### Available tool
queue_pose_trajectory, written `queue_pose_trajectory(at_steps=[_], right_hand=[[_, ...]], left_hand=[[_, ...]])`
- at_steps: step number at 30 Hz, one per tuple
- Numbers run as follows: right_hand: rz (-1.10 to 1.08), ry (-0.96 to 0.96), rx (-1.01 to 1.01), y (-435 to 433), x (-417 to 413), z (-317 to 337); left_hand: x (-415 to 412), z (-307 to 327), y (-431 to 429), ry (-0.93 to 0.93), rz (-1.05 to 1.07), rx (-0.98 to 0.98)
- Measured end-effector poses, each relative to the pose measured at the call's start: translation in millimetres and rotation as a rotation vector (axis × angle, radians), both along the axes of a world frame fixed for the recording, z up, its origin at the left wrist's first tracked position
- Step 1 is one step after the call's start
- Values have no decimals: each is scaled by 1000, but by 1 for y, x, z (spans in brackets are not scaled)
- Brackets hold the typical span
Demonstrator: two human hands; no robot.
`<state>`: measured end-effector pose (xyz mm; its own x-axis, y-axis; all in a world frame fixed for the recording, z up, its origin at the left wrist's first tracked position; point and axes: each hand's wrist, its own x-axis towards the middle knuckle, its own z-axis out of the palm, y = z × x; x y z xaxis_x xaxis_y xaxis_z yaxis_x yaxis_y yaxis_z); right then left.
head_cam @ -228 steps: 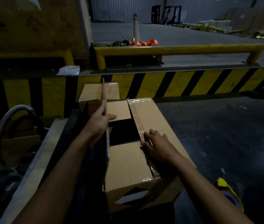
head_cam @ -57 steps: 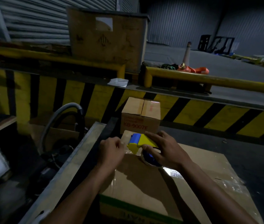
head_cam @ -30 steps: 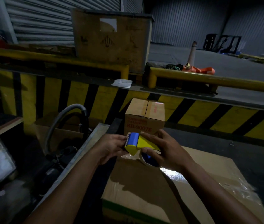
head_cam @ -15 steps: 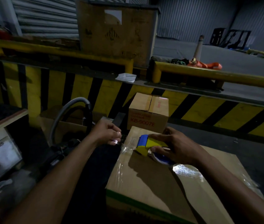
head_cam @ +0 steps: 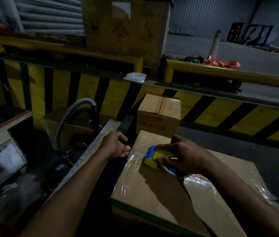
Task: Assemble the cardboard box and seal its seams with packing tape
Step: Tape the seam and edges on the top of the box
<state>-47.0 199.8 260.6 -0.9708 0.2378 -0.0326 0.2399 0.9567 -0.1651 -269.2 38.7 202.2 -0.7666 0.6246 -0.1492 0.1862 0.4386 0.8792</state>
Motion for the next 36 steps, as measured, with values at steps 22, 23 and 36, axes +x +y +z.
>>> queue_pose_trajectory(at_steps=[22,23,36], right_hand=[[-23,21,51,-7,0,-2],[-22,23,49,-8,-1,-1],[-20,-54,69,-9,-4,5]], left_hand=[[42,-17,-12,288,298,64],[48,-13,-13,346,244,49],[69,-10,-22,207,-63,-4]])
